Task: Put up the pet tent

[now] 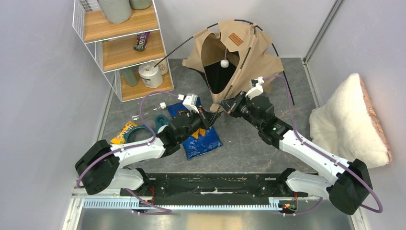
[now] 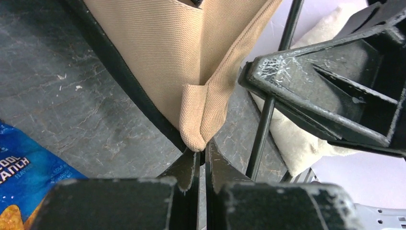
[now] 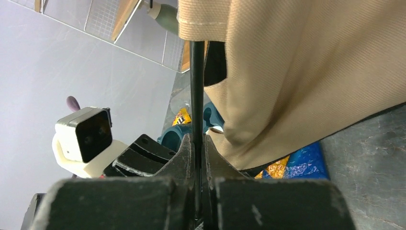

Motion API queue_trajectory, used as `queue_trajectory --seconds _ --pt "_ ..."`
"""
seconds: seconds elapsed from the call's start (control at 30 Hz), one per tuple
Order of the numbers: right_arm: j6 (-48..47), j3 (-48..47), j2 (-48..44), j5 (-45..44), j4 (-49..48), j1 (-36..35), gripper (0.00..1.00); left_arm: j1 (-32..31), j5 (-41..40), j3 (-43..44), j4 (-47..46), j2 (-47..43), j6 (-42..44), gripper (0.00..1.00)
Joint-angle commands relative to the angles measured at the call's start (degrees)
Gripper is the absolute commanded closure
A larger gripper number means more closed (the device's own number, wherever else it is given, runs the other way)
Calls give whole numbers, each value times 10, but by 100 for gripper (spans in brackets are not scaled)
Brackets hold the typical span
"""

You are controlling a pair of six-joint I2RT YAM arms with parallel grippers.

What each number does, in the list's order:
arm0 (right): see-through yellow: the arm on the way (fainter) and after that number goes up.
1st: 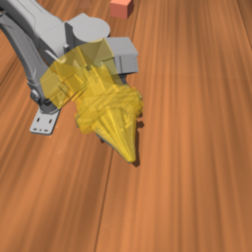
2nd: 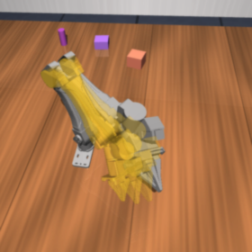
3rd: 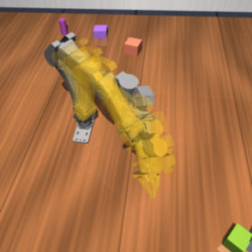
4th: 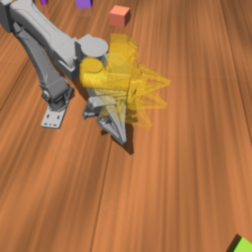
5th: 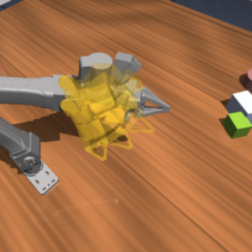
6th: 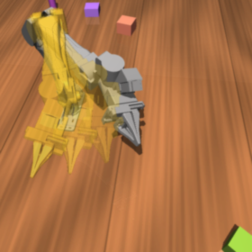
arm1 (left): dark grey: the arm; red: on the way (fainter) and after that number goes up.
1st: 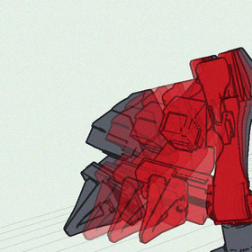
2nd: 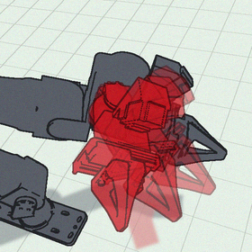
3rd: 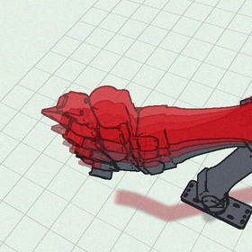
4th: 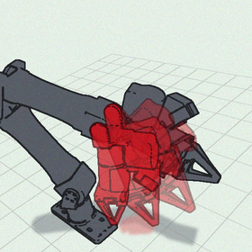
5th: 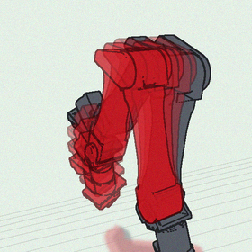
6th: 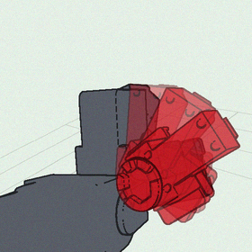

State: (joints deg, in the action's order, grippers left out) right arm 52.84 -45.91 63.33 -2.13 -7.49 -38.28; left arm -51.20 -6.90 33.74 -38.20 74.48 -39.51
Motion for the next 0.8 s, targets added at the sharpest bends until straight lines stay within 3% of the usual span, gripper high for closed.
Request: queue_trajectory --seconds 0.0,0.17,0.3,0.47,0.77 --pt "-37 9 15 -80 -30 -9 100 -13 5 4 2 5 -63 98" --pt "-46 14 8 -52 5 -25 97 -13 -7 2 -8 18 -76 98" --pt "-43 22 -10 -27 35 -27 77 -13 -8 0 -17 32 -84 98" --pt "-48 36 -38 -2 57 -28 63 -13 -15 -4 -22 42 -88 98" --pt "-67 73 -79 20 55 -36 57 -13 -24 -3 -22 55 -87 98"
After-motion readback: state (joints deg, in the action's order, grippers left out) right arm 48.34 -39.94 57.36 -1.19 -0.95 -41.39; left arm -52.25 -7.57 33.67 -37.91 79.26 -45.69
